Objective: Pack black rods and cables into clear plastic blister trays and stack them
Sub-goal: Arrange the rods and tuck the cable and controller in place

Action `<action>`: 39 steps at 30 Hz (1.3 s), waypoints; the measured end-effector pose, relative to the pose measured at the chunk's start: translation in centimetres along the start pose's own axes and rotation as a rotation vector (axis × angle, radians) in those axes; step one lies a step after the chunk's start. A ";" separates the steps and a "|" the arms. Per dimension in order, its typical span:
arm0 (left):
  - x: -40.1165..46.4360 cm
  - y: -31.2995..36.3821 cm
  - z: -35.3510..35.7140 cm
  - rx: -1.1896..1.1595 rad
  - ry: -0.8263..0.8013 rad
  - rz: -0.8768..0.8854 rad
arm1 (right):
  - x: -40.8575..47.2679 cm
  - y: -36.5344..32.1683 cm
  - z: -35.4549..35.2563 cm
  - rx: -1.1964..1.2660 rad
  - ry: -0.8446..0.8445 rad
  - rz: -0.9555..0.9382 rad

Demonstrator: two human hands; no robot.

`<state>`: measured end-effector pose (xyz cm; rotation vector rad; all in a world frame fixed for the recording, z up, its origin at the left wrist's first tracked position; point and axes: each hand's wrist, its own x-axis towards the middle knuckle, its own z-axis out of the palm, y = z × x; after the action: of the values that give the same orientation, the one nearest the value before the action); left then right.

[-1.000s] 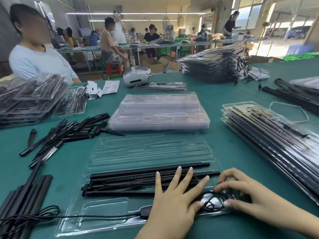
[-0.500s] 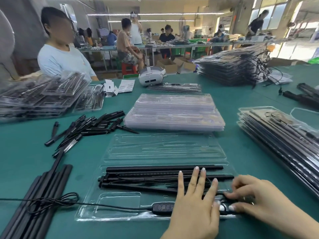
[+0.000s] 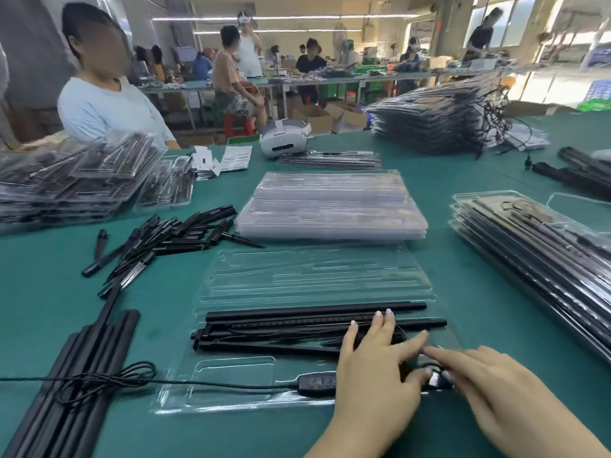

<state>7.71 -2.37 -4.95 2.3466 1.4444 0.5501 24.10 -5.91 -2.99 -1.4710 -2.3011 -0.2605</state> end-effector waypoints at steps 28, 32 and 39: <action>-1.4 0.5 -0.6 0.405 0.049 0.181 | 10.7 7.2 3.7 1.117 -0.174 0.968; -1.2 1.0 -1.1 0.427 -0.056 0.147 | 9.6 7.4 2.5 1.134 -0.181 0.823; 0.0 0.3 -1.5 0.329 -0.180 0.255 | 7.2 7.8 0.7 1.149 -0.019 0.401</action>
<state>7.20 -2.36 -3.48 2.7785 1.2404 0.1603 28.33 3.69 -1.00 -1.1844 -1.5476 1.0085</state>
